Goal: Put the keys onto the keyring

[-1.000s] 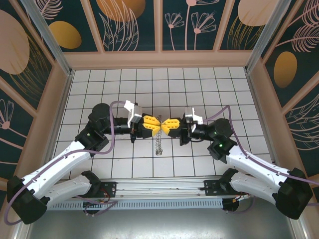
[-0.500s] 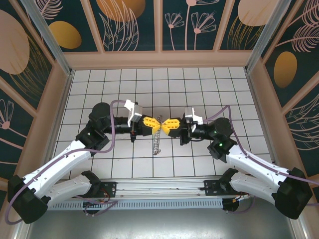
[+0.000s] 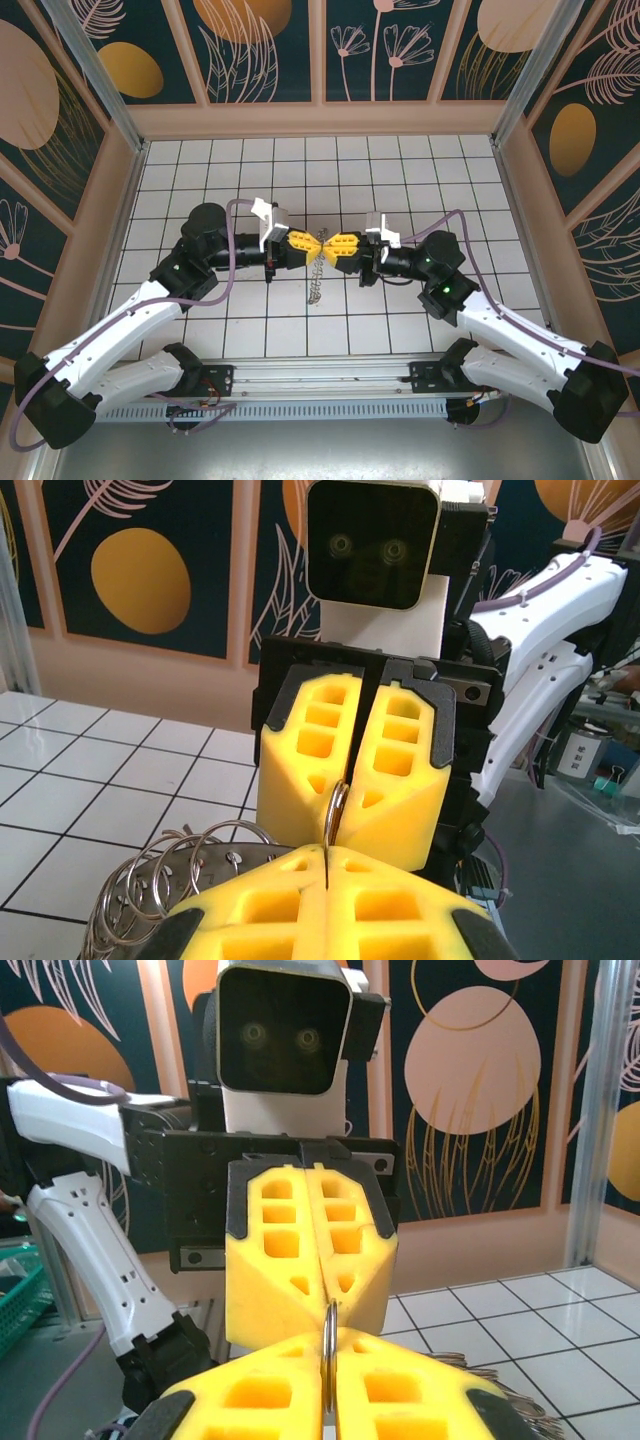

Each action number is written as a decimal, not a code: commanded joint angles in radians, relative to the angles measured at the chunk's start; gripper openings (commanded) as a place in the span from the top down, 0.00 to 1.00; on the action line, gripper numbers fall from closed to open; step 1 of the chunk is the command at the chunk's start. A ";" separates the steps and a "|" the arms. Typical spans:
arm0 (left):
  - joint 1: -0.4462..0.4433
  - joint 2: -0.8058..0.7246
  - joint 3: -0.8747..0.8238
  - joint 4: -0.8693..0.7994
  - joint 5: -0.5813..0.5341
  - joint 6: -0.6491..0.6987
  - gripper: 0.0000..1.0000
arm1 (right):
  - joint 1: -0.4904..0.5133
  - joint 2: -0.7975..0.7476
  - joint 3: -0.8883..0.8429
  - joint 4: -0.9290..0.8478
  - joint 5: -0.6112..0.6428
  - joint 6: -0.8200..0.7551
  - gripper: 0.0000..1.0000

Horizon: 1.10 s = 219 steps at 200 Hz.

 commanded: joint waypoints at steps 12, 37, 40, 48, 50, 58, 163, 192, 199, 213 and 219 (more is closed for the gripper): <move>-0.015 0.017 0.075 -0.095 -0.011 0.085 1.00 | 0.023 -0.010 0.059 -0.134 0.036 -0.070 0.97; -0.014 0.021 0.103 -0.159 -0.027 0.119 1.00 | 0.023 -0.013 0.066 -0.165 0.062 -0.083 0.98; -0.014 0.022 0.106 -0.166 -0.028 0.123 1.00 | 0.023 -0.013 0.068 -0.169 0.064 -0.086 0.98; -0.014 0.024 0.113 -0.187 -0.031 0.134 1.00 | 0.024 -0.010 0.073 -0.183 0.070 -0.093 0.99; -0.014 0.024 0.114 -0.191 -0.032 0.136 1.00 | 0.024 -0.009 0.075 -0.186 0.071 -0.095 1.00; -0.015 0.027 0.113 -0.210 -0.035 0.144 1.00 | 0.027 -0.006 0.081 -0.203 0.080 -0.103 1.00; -0.014 0.008 0.099 -0.165 0.026 0.106 1.00 | 0.034 0.001 0.040 -0.075 -0.009 -0.058 1.00; -0.014 -0.014 0.032 0.019 0.061 0.003 0.97 | 0.047 0.052 0.064 -0.086 -0.074 -0.056 1.00; -0.015 -0.013 0.023 0.041 0.066 -0.011 0.95 | 0.048 0.052 0.061 -0.081 -0.074 -0.056 1.00; -0.014 -0.011 0.017 0.048 0.065 -0.018 0.94 | 0.048 0.049 0.058 -0.067 -0.074 -0.052 1.00; -0.014 -0.011 0.014 0.049 0.064 -0.019 0.94 | 0.048 0.050 0.059 -0.062 -0.075 -0.052 1.00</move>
